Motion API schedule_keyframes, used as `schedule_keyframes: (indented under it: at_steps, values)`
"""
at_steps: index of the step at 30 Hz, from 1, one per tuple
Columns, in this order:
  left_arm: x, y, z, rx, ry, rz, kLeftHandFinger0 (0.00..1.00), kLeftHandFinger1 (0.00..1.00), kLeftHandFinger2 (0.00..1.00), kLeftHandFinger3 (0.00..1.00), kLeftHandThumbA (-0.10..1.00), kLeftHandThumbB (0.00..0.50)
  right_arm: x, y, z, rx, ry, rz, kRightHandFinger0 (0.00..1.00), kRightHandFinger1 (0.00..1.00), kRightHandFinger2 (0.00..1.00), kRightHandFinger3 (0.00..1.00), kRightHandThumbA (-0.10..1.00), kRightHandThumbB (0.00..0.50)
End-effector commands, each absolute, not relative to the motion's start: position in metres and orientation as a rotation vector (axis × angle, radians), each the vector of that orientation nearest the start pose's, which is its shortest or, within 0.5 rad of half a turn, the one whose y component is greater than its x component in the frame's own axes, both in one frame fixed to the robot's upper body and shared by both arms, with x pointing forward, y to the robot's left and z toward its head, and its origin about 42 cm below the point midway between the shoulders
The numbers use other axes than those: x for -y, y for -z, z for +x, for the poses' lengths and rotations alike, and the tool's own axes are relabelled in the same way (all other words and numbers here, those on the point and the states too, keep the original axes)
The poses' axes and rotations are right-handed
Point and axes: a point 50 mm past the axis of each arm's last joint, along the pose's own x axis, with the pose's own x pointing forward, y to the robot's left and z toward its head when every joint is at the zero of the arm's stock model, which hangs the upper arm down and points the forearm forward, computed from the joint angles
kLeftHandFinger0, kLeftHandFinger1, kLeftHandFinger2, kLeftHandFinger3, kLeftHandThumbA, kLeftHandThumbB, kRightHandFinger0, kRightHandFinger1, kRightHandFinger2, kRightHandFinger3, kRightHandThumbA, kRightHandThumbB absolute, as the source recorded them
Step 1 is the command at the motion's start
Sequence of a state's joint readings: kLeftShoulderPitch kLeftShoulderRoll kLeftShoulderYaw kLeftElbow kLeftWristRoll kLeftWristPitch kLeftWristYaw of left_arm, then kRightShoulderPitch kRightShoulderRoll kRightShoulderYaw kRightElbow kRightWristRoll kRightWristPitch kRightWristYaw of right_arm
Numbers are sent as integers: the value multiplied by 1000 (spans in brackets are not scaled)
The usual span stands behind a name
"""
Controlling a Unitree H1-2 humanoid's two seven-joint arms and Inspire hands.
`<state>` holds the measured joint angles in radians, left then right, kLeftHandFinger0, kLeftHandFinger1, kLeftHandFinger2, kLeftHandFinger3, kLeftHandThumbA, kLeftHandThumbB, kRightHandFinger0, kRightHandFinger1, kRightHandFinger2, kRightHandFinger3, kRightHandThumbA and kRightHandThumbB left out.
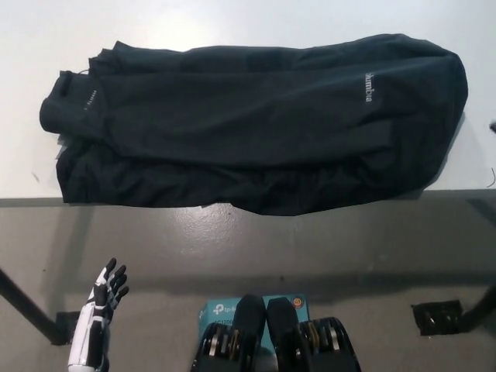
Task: The robot grabs the right edges of the black jacket on the table, and folds it in half
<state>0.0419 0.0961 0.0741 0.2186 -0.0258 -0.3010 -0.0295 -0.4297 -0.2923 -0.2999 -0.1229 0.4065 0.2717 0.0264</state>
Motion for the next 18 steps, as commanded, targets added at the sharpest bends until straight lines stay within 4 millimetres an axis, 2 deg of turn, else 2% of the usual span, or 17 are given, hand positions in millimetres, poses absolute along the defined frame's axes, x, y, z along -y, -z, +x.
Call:
schedule_keyframes:
  at_steps: [1,4,5,8,9,11,13,14,16,18]
  values:
    - [-274,-62,263,137,-77,106,1000,1000,1000,1000,1000,471,355,-303,442,189,-43,375,1000,1000,1000,1000,1000,242]
    - [-274,-62,264,138,-77,106,1000,1000,1000,1000,1000,471,356,-302,445,182,-46,382,1000,1000,1000,1000,1000,241]
    - [-273,-61,264,131,-77,114,1000,1000,1000,1000,1000,485,359,-289,457,125,-20,386,1000,1000,1000,1000,1000,281]
    - [-273,-61,264,131,-77,115,1000,1000,1000,1000,1000,486,360,-287,459,117,-20,389,1000,1000,1000,1000,1000,287]
    - [-273,-60,261,126,-78,109,1000,1000,1000,1000,1000,487,360,-277,468,83,-11,404,1000,1000,1000,1000,1000,277]
    - [-274,-58,255,116,-80,104,1000,1000,1000,1000,1000,489,359,-264,473,46,1,422,1000,1000,1000,1000,1000,292]
    - [-274,-57,253,112,-80,103,1000,1000,1000,1000,1000,489,359,-261,474,39,3,428,1000,1000,1000,1000,1000,296]
    - [-276,-55,249,114,-82,113,1000,1000,1000,1000,1000,476,359,-250,479,9,24,447,1000,1000,1000,1000,1000,306]
    - [-276,-55,249,114,-82,114,1000,1000,1000,1000,1000,476,359,-249,479,6,26,450,1000,1000,1000,1000,1000,308]
    - [-275,-55,249,113,-88,100,1000,1000,1000,1000,1000,480,362,-239,484,-13,32,455,1000,1000,1000,1000,1000,308]
